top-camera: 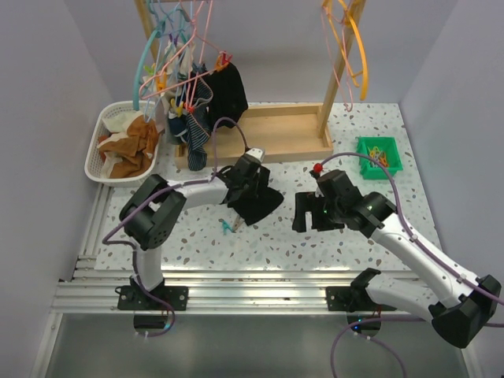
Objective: Remove the underwear clipped to the hanger
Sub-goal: Pick up the underwear from the center of the board.
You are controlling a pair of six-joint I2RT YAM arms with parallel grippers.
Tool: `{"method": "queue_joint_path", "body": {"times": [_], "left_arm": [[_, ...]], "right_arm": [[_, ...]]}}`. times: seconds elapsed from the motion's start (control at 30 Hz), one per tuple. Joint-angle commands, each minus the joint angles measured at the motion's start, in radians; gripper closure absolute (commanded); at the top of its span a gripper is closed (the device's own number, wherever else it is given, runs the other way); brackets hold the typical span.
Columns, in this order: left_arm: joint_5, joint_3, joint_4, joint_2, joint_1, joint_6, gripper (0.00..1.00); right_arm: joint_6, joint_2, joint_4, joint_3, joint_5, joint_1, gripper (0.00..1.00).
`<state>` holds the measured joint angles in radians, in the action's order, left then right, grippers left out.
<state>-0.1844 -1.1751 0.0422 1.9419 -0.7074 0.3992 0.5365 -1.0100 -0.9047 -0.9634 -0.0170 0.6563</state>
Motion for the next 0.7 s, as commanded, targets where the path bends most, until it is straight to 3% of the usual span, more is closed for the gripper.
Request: {"method": "queue_joint_path", "body": {"times": [0.0,0.2,0.4,0.5,0.67], "left_arm": [[-0.039,0.066,-0.022,-0.184,-0.001,0.038,1.0],[-0.079,0.043,-0.044,-0.402,0.002,0.053,1.0],[-0.067,0.101,0.206,-0.592,0.005,0.165,1.0],[-0.078,0.215,0.303,-0.807,0.005,0.257,1.0],[-0.269,0.302,0.602,-1.116,0.002,0.441,1.0]], "right_arm": [[-0.013,-0.024,0.042,0.009,-0.011,0.005,0.12],[-0.049,-0.079,0.082,0.017,-0.04,0.005,0.13],[-0.086,-0.105,0.082,0.009,-0.047,0.005,0.14],[-0.082,-0.111,0.116,0.021,-0.075,0.003,0.14],[-0.092,-0.197,0.182,0.015,-0.147,0.006,0.16]]}}
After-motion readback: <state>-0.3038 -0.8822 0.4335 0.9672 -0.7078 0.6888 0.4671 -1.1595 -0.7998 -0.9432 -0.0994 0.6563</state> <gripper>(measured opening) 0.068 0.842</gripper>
